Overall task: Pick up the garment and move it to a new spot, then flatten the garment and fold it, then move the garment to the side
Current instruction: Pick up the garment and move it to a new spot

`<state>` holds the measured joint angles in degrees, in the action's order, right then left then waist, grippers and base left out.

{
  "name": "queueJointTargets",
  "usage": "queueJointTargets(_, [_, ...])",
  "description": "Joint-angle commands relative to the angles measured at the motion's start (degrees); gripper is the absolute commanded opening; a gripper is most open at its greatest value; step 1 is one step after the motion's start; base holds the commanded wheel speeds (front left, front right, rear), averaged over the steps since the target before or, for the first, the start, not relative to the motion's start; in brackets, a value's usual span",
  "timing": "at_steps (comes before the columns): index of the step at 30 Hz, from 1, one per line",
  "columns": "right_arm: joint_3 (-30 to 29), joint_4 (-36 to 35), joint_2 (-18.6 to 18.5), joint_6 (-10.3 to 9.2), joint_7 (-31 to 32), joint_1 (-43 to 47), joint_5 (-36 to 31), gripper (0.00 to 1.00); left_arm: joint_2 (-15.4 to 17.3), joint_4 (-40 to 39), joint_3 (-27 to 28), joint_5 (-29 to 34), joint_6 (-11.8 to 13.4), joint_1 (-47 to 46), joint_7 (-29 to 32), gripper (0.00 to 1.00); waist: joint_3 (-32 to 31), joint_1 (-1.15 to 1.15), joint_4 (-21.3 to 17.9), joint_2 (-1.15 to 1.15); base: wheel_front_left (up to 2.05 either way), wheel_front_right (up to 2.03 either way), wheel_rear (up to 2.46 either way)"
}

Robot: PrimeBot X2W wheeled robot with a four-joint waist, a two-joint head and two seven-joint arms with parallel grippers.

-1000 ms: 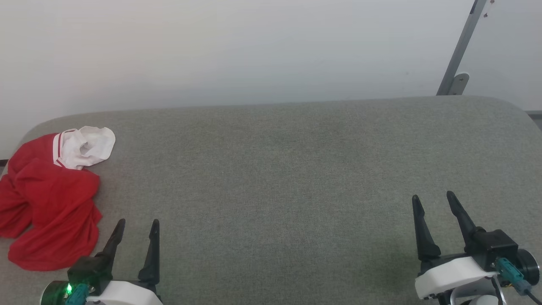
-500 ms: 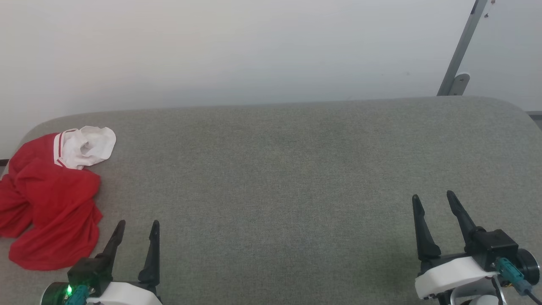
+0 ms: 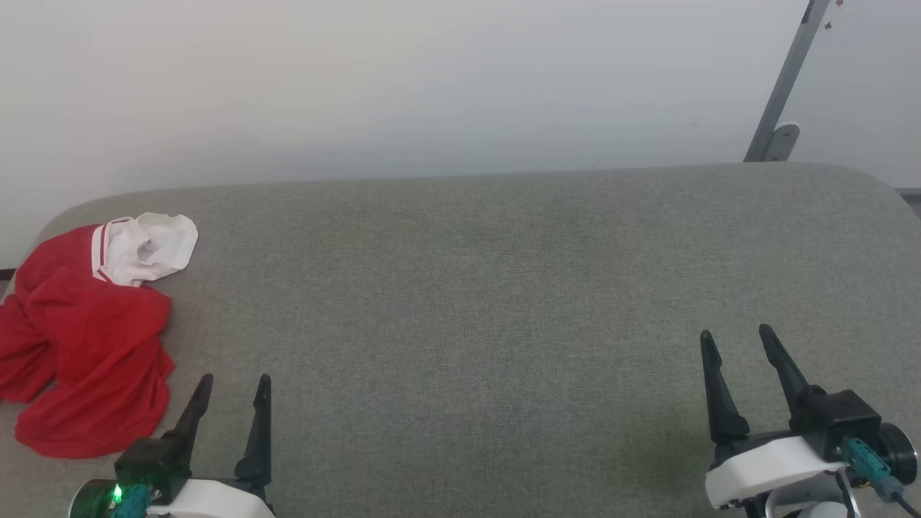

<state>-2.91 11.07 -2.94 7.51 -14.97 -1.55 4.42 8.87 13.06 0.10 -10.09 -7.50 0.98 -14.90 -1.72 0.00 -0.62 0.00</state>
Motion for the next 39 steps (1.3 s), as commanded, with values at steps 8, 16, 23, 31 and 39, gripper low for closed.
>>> queueJointTargets(8, [0.15,-0.48,0.04,-0.04,-0.29,0.57,0.02,1.0,0.08,0.0,0.08,-0.24,0.04,0.09,-0.4,1.0,-0.02,0.0,0.06,0.0,0.0,0.0,0.0])
queueJointTargets(16, [0.14,-0.44,0.04,-0.04,-0.29,0.47,0.05,1.0,-0.05,0.0,0.13,-0.16,0.04,0.13,-0.4,1.0,-0.09,0.0,0.09,0.0,0.0,0.0,0.0])
queueJointTargets(23, [0.12,-0.38,0.04,-0.04,-0.29,0.24,-0.01,1.0,-0.23,-0.1,0.2,-0.08,0.04,0.38,-0.4,1.0,-0.16,0.0,0.01,0.0,0.0,0.0,0.0])
queueJointTargets(31, [0.22,-0.19,0.04,-0.04,-0.29,-0.05,0.0,1.0,-0.25,0.0,0.13,-0.08,0.04,0.43,-0.4,1.0,-0.28,0.0,-0.13,0.0,0.0,0.0,0.0])
queueJointTargets(39, [0.39,-0.4,0.04,-0.04,-0.29,0.43,-0.23,1.0,-0.06,0.37,0.15,-0.27,0.04,0.2,-0.4,1.0,-0.62,0.0,0.63,0.0,0.0,0.0,0.0])
